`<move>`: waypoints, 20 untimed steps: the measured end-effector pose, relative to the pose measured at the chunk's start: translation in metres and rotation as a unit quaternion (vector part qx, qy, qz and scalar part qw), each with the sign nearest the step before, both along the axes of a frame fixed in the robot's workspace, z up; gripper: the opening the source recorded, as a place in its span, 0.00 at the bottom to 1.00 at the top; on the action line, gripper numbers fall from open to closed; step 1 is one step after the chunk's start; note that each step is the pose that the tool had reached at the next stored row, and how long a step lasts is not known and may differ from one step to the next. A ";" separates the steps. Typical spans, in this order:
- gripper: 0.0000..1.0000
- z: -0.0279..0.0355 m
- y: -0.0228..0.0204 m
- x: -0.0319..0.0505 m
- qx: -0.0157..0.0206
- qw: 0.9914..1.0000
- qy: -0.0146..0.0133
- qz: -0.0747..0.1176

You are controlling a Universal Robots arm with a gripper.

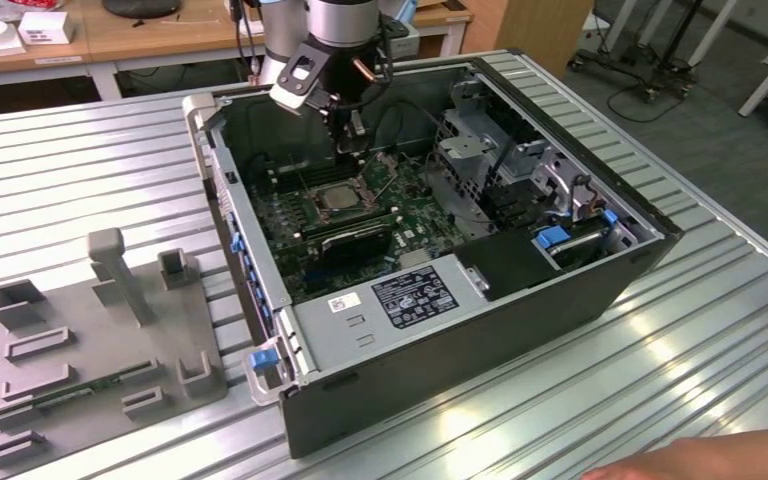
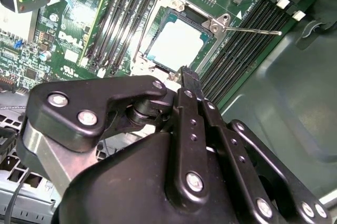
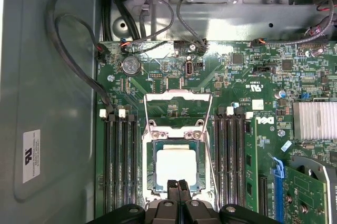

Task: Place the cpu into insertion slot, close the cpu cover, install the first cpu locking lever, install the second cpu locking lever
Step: 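Close the cpu cover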

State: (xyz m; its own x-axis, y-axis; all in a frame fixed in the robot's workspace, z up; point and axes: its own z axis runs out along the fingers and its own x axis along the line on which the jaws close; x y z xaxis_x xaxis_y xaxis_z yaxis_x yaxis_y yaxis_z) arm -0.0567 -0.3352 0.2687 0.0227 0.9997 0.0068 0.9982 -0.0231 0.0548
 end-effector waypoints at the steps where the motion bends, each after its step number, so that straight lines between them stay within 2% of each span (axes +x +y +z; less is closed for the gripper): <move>1: 0.11 0.0000 0.0000 0.0000 0.000 1.000 0.000 0.000; 12: 0.11 0.0001 0.0000 0.0054 0.000 1.000 0.000 0.000; 20: 0.11 0.0000 0.0000 0.0168 0.000 1.000 0.000 0.000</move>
State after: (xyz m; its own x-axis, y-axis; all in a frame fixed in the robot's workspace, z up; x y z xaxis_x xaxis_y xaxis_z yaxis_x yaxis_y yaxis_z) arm -0.0398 -0.3352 0.2688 0.0227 0.9997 0.0067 0.9982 -0.0231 0.0547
